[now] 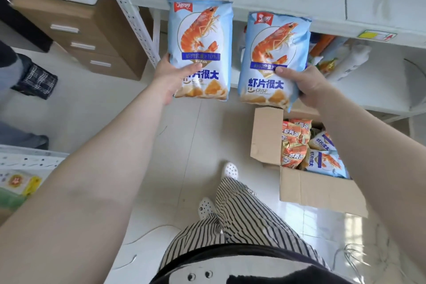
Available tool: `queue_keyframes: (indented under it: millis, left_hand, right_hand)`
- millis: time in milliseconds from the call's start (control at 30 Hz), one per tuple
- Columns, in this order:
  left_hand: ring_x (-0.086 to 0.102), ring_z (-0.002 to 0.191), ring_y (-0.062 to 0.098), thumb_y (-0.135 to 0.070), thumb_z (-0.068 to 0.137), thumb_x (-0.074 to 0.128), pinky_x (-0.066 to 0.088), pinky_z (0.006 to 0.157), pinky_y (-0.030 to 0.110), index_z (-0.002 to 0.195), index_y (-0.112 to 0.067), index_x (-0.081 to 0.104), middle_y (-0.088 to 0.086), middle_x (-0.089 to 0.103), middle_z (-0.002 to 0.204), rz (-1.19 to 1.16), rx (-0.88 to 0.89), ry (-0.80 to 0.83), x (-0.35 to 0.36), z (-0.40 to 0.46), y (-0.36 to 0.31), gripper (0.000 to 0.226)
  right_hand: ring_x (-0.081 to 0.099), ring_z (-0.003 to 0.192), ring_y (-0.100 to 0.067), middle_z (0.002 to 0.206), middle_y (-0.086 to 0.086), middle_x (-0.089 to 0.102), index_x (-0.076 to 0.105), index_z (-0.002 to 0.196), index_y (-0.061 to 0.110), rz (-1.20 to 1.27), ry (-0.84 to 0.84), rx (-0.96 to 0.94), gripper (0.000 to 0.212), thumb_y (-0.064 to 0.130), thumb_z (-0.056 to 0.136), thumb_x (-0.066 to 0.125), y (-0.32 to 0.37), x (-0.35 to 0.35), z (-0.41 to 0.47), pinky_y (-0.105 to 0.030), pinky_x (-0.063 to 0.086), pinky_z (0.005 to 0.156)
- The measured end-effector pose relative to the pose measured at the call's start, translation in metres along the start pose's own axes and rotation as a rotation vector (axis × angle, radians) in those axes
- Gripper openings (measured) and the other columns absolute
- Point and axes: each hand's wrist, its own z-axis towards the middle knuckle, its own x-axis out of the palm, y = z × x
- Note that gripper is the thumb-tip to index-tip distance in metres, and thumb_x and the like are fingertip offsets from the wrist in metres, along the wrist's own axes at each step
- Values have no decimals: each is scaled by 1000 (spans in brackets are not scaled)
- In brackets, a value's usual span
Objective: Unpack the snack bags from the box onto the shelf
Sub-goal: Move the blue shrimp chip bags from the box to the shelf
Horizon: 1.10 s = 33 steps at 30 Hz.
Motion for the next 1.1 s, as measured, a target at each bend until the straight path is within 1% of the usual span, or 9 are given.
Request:
queue_keyframes:
  millis: [133, 233, 300, 367, 500, 700, 800, 933, 1100]
  left_hand:
    - [70, 92, 10, -17, 71, 84, 55, 77, 28, 107, -21, 62, -5, 72, 100, -6, 16, 13, -12, 41, -19, 42]
    - [68, 96, 9, -20, 70, 84, 53, 84, 29, 104, -26, 61, -9, 72, 99, -1, 39, 0, -17, 76, -38, 42]
    - [67, 98, 8, -21, 70, 85, 52, 86, 28, 108, -24, 60, -10, 71, 101, 4, 57, -5, -19, 98, -53, 46]
    - [66, 95, 5, -22, 71, 84, 51, 80, 23, 109, -24, 60, -12, 70, 99, 5, 77, 0, -22, 117, -68, 45]
    - [68, 97, 10, -21, 70, 84, 53, 89, 33, 104, -25, 62, -9, 73, 101, -28, 108, 22, -28, 155, -89, 41]
    - [69, 99, 15, -17, 68, 85, 52, 94, 42, 112, -18, 60, -1, 72, 106, -73, 130, 23, -39, 213, -117, 51]
    - [68, 101, 15, -18, 68, 85, 52, 95, 41, 106, -24, 59, -4, 71, 106, -93, 142, 42, -46, 248, -138, 47]
    - [66, 95, 7, -14, 73, 82, 51, 86, 28, 105, -26, 55, -11, 69, 99, -89, 154, 96, -53, 293, -168, 44]
    - [66, 104, 15, -14, 70, 84, 51, 95, 38, 105, -26, 55, -3, 70, 110, -32, 192, 183, -66, 344, -195, 47]
  right_hand:
    - [70, 104, -31, 114, -12, 72, 62, 120, 9, -21, 20, -4, 99, 38, 33, 99, 28, 15, 33, -48, 56, 88]
    - [69, 104, -32, 116, -13, 71, 63, 119, 9, -23, 25, -16, 82, 29, 47, 96, 51, 22, 61, -50, 55, 92]
    - [70, 104, -32, 115, -13, 72, 65, 116, 11, -30, 17, -38, 88, 34, 38, 98, 67, 27, 79, -48, 56, 89]
    - [70, 102, -31, 111, -11, 73, 65, 115, 12, -49, -2, -48, 97, 41, 29, 99, 83, 32, 97, -48, 57, 88]
    - [71, 101, -31, 110, -11, 73, 63, 122, 10, -72, -9, -74, 106, 41, 28, 100, 112, 43, 127, -46, 57, 86]
    - [71, 99, -30, 111, -13, 73, 65, 118, 11, -48, -47, -88, 89, 36, 39, 98, 142, 59, 162, -46, 57, 87]
    - [71, 94, -27, 109, -11, 74, 64, 116, 11, -7, -80, -103, 59, 22, 63, 87, 157, 68, 177, -50, 54, 94]
    - [72, 94, -28, 108, -10, 74, 67, 109, 14, 12, -131, -125, 89, 39, 29, 99, 172, 83, 196, -43, 59, 83]
    - [72, 92, -28, 105, -10, 75, 67, 108, 15, 63, -191, -159, 97, 42, 21, 100, 185, 102, 215, -43, 60, 81]
